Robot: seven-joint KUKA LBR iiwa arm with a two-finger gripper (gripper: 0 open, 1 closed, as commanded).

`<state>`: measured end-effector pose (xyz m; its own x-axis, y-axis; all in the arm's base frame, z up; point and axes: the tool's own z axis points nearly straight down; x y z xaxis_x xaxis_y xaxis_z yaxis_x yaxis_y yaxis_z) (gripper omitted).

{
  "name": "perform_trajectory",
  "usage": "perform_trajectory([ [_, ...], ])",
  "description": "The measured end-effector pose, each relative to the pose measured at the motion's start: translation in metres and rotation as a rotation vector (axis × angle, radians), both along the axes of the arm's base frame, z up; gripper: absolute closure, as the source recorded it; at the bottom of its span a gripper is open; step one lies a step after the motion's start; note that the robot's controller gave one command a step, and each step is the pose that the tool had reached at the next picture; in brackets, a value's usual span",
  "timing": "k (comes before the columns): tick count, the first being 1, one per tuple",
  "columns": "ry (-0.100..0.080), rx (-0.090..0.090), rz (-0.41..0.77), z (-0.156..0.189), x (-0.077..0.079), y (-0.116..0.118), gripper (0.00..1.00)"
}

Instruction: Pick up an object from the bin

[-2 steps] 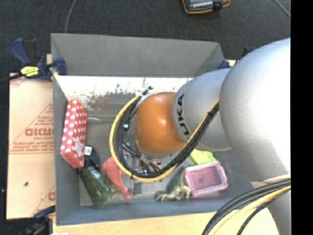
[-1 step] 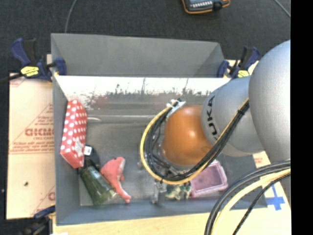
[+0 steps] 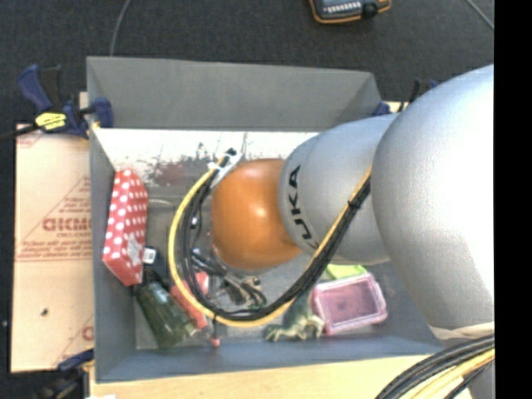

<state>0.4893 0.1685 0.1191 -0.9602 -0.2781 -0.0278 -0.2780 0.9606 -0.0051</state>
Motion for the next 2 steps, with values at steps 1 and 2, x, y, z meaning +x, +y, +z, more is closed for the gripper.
perform_trajectory([
  [1, 0.014, -0.007, -0.055, -0.05, 0.033, 0.003, 0.0],
  [2, -0.005, 0.004, -0.064, -0.012, 0.01, -0.018, 1.0],
])
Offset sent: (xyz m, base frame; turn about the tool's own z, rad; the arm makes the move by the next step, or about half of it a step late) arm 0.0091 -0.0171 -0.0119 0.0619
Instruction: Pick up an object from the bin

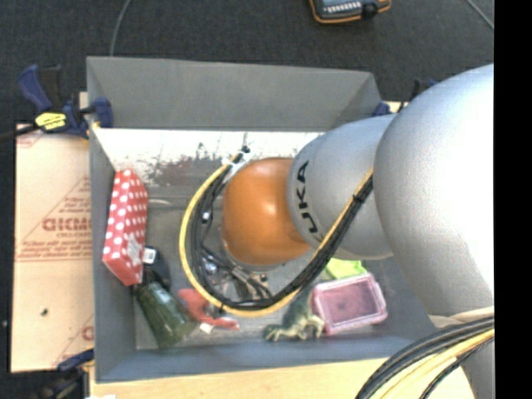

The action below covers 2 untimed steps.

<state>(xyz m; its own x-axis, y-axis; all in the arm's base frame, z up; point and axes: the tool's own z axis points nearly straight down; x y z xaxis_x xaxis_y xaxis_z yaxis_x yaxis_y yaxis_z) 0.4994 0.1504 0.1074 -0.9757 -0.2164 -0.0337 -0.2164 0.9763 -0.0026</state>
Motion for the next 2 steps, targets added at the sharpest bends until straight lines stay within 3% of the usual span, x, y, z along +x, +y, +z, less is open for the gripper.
perform_trajectory([
  [1, 0.0, 0.0, 0.0, 0.0, 0.0, 0.0, 1.0],
  [2, -0.005, 0.002, -0.051, -0.026, 0.01, -0.077, 1.0],
])
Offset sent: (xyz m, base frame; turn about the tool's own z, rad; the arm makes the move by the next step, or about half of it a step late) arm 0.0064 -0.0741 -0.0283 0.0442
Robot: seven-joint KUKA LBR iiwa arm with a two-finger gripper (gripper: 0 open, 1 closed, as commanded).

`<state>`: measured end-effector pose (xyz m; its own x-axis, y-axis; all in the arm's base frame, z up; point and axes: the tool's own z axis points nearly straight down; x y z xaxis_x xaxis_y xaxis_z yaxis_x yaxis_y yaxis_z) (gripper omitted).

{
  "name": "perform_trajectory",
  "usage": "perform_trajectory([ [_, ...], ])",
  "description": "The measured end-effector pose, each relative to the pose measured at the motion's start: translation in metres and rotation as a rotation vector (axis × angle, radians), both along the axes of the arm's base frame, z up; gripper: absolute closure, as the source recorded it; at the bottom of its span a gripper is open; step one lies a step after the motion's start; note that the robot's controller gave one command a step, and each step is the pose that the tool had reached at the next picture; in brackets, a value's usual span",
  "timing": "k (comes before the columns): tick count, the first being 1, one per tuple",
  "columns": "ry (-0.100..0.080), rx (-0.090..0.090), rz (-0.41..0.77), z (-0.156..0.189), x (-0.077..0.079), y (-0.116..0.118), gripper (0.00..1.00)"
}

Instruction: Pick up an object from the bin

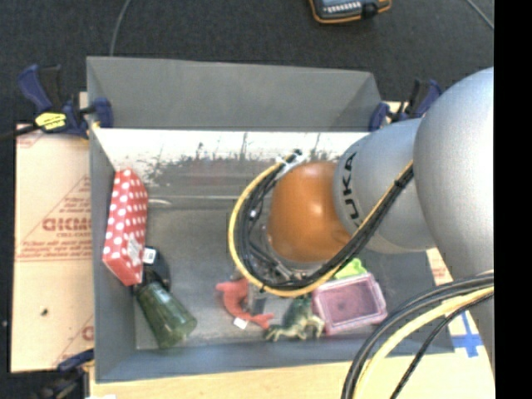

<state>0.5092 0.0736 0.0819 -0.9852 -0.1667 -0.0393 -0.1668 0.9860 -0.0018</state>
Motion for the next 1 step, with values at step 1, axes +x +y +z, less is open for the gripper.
perform_trajectory([
  [1, -0.003, 0.003, 0.057, 0.0269, 0.0581, 0.0503, 1.0],
])
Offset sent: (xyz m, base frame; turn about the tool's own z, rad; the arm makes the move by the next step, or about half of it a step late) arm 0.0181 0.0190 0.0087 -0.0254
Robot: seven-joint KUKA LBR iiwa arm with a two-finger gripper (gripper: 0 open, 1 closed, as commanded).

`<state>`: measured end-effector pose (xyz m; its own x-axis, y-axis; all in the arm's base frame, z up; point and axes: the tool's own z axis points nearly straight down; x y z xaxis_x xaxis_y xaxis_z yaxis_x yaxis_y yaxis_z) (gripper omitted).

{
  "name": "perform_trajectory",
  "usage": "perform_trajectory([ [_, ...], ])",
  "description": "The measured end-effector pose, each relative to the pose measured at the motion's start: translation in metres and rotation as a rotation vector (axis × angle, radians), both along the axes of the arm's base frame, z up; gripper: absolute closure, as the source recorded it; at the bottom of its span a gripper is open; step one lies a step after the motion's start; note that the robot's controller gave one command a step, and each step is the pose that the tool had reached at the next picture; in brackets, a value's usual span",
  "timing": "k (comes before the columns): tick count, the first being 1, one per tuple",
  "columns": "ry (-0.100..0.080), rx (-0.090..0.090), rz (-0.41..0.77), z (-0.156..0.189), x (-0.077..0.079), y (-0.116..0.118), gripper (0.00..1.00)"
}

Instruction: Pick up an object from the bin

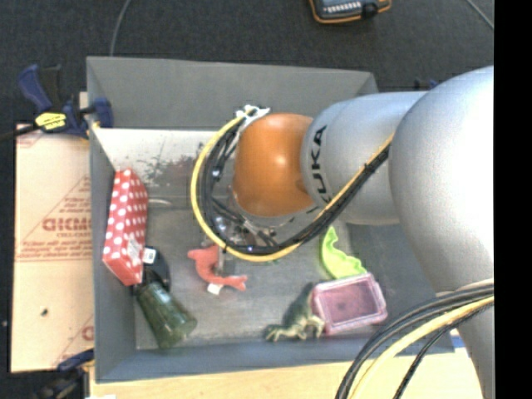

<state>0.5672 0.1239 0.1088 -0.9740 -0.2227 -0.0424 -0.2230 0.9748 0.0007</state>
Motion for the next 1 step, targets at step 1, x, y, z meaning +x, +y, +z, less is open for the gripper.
perform_trajectory([
  [1, 0.0, 0.0, -0.015, -0.008, -0.0181, -0.0138, 1.0],
])
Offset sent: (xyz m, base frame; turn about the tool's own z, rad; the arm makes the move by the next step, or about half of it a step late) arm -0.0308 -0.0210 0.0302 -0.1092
